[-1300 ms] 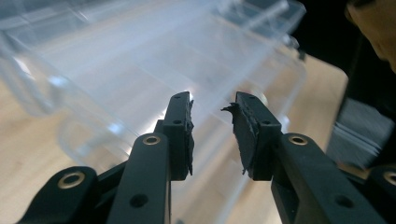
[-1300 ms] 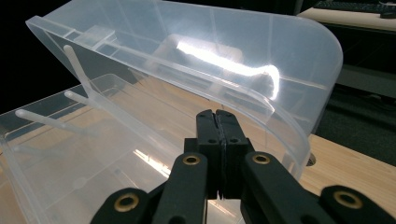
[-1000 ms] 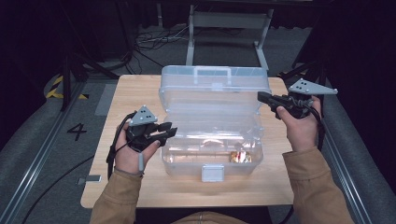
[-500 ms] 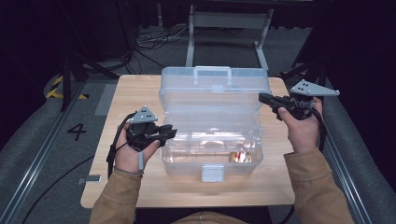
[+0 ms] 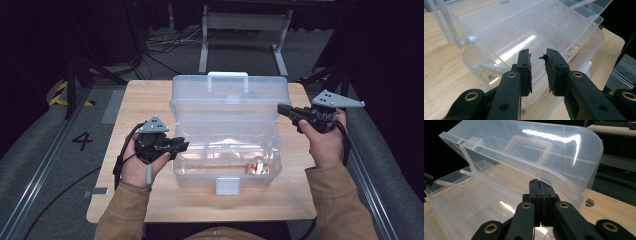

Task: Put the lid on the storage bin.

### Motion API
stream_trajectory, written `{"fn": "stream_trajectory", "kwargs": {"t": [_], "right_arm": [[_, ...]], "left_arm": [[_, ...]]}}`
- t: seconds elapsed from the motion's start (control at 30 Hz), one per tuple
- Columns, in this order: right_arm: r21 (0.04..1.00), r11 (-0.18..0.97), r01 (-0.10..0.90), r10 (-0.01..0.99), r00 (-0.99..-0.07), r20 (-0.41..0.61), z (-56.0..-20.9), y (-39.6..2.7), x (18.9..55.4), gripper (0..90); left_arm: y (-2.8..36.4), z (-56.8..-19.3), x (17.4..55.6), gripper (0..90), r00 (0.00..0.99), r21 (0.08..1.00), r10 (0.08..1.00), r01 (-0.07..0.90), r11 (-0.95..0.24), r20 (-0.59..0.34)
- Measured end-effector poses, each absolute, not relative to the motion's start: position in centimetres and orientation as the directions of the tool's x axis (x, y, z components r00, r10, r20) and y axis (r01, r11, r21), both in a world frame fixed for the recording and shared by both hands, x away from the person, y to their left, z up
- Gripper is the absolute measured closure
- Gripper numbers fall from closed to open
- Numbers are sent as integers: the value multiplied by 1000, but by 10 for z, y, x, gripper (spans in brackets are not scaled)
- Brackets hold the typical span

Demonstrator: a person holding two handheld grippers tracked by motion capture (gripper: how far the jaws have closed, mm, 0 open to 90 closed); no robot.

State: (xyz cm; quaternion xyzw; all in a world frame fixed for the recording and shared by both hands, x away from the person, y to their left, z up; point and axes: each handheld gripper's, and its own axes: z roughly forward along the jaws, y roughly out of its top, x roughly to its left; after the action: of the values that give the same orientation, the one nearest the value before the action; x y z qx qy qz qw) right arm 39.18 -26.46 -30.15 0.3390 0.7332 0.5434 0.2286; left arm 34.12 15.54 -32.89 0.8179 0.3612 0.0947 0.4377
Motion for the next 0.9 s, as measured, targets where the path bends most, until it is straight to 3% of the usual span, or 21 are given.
{"fn": "stream_trajectory", "kwargs": {"t": [0.9], "right_arm": [[942, 205, 265, 720, -693, 39, -314, -268, 367, 900]], "left_arm": [[172, -320, 334, 692, 738, 789, 650, 503, -354, -179]]}}
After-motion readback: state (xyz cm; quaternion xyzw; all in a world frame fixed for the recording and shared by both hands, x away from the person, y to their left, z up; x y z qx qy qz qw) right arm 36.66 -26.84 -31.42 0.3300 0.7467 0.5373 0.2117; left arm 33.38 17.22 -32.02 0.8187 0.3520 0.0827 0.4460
